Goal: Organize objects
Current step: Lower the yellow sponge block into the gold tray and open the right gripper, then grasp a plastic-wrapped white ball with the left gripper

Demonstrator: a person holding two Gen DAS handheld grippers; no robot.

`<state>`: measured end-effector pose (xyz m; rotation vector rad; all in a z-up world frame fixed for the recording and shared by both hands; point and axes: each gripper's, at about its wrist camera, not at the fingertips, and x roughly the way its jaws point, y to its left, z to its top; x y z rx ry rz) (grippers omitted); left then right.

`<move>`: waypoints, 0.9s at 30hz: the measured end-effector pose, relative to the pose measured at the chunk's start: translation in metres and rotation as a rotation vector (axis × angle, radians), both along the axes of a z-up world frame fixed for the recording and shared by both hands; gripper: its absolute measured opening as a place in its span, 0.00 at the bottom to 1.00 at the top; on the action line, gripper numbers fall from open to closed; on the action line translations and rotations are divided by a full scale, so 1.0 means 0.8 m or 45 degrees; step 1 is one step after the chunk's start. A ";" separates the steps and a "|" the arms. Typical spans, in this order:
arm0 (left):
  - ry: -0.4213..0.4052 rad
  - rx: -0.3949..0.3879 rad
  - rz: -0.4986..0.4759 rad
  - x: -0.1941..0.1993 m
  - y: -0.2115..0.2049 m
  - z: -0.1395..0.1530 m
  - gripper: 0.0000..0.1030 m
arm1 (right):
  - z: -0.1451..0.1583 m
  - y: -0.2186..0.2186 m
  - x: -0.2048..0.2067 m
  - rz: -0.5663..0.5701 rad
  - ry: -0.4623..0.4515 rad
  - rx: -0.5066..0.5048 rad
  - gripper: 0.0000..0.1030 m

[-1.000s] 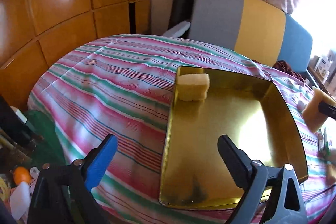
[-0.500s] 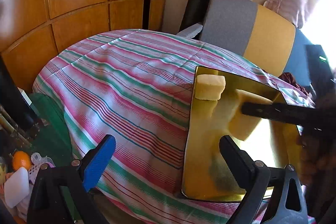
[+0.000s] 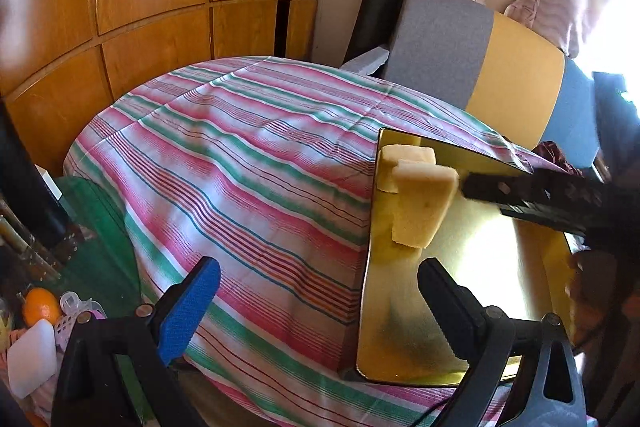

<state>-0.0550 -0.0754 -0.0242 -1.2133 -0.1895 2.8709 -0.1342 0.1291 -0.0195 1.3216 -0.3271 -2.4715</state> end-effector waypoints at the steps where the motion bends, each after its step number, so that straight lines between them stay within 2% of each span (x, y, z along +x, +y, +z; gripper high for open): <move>1: 0.003 -0.003 -0.005 0.000 0.001 0.001 0.97 | 0.001 0.007 0.009 -0.007 0.014 0.021 0.79; 8: 0.026 -0.024 -0.077 0.007 0.024 0.009 0.97 | 0.012 0.080 0.076 -0.104 0.082 0.103 0.79; 14: 0.073 -0.007 -0.177 0.014 0.061 0.029 0.97 | 0.015 0.167 0.122 -0.250 0.070 0.149 0.79; 22: 0.122 -0.020 -0.409 0.006 0.163 0.061 0.97 | 0.017 0.307 0.165 -0.535 0.013 0.299 0.79; 27: 0.112 0.004 -0.564 0.001 0.237 0.076 0.97 | 0.012 0.390 0.191 -0.735 0.004 0.321 0.79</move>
